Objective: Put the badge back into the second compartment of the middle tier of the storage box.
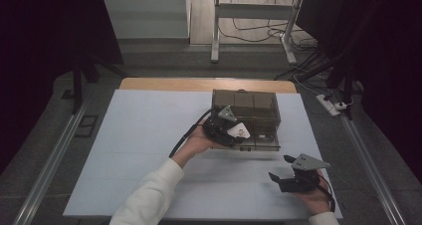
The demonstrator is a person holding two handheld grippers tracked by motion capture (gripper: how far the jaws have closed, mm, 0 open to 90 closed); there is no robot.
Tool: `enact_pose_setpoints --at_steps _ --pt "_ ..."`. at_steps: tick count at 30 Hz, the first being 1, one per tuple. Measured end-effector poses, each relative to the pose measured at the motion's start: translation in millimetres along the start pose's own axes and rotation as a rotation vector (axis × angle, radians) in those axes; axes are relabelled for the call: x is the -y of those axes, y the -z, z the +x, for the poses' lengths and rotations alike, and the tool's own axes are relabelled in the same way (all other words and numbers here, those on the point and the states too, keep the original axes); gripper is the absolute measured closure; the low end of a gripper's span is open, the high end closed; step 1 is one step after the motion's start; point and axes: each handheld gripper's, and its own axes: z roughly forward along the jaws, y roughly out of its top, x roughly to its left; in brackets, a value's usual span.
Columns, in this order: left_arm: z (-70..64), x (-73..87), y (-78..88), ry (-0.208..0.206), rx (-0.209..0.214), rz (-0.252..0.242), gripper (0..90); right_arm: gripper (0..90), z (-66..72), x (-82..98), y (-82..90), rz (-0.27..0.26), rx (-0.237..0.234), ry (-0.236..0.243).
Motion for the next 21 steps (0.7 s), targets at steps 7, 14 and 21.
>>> enact_pose_setpoints --at_steps 7,14,21 --pt "-2.4 -1.3 -10.0 -0.012 0.016 0.006 33.1 15.0 0.5 -0.2 -0.6 -0.003 0.000 -0.002" --pt "-4.1 -5.9 -19.6 -0.028 0.031 0.028 33.0 15.1 0.7 -0.1 -1.1 -0.003 0.001 -0.001" --pt "-5.3 -10.2 -26.4 -0.046 0.030 0.057 33.0 15.1 0.7 -0.2 -0.7 -0.002 -0.002 0.000"
